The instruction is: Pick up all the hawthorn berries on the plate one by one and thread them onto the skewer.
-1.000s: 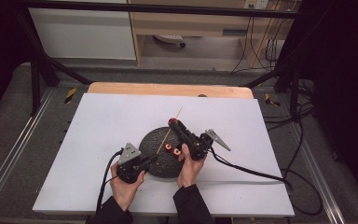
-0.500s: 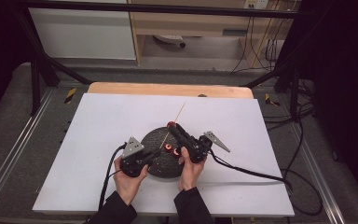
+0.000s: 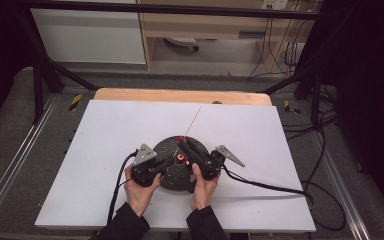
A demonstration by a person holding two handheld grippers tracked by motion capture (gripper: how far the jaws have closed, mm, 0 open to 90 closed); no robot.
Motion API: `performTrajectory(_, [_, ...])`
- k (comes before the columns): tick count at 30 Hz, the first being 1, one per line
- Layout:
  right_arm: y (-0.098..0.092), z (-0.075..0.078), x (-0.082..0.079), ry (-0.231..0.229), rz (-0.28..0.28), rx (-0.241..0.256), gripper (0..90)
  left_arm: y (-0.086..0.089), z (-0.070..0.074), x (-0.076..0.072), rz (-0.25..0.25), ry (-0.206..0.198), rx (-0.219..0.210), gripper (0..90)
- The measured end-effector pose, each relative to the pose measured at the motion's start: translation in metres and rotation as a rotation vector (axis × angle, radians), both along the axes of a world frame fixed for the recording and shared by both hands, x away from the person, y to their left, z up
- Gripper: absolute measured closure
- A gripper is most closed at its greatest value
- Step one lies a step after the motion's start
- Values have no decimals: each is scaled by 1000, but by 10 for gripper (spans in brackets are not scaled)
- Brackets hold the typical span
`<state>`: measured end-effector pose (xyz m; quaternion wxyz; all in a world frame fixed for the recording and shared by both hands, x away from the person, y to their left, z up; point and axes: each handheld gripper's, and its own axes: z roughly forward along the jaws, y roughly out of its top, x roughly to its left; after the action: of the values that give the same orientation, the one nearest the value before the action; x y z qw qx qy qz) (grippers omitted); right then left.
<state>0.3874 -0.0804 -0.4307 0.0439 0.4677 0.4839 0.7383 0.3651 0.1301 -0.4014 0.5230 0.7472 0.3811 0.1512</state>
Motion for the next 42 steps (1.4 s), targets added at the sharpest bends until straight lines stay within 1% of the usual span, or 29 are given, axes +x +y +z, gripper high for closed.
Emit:
performTrajectory(7, [1, -3, -4, 5, 17, -15, 629, -2, 2, 2, -3, 1, 4, 885])
performTrajectory(15, [1, -3, -6, 16, 27, -43, 621, -1, 1, 2, -9, -1, 8, 886])
performTrajectory(17, [1, -2, -6, 14, 25, -52, 590, 1, 0, 1, -9, 0, 14, 885])
performTrajectory(19, [-2, 1, -6, 9, 20, -79, 553, 5, -2, 0, -9, 2, 23, 885])
performTrajectory(22, [-8, 6, -5, 6, 30, -114, 477, 14, -4, 0, -2, 12, 20, 885])
performTrajectory(24, [-14, 10, -4, 13, 50, -153, 407, 19, -5, -1, -1, 12, 29, 885])
performTrajectory(25, [-16, 11, -3, 18, 64, -182, 370, 22, -6, -2, 0, 14, 38, 885])
performTrajectory(27, [-21, 12, -1, 22, 100, -263, 294, 27, -7, -3, 3, 21, 43, 885])
performTrajectory(29, [-26, 12, 1, 42, 131, -330, 212, 32, -8, -5, 5, 24, 53, 885])
performTrajectory(31, [-33, 10, 3, 55, 149, -399, 140, 36, -9, -6, 6, 31, 61, 885])
performTrajectory(32, [-35, 10, 3, 68, 160, -434, 119, 39, -9, -6, 3, 36, 63, 885])
performTrajectory(35, [-43, 9, 4, 80, 176, -519, 92, 46, -9, -8, -3, 35, 77, 885])
performTrajectory(37, [-47, 10, 4, 95, 202, -563, 73, 51, -10, -11, -11, 36, 76, 885])
performTrajectory(39, [-49, 10, 5, 107, 233, -615, 62, 56, -10, -13, -13, 35, 92, 885])
performTrajectory(42, [-52, 12, 6, 130, 258, -675, 57, 64, -12, -18, -20, 35, 109, 885])
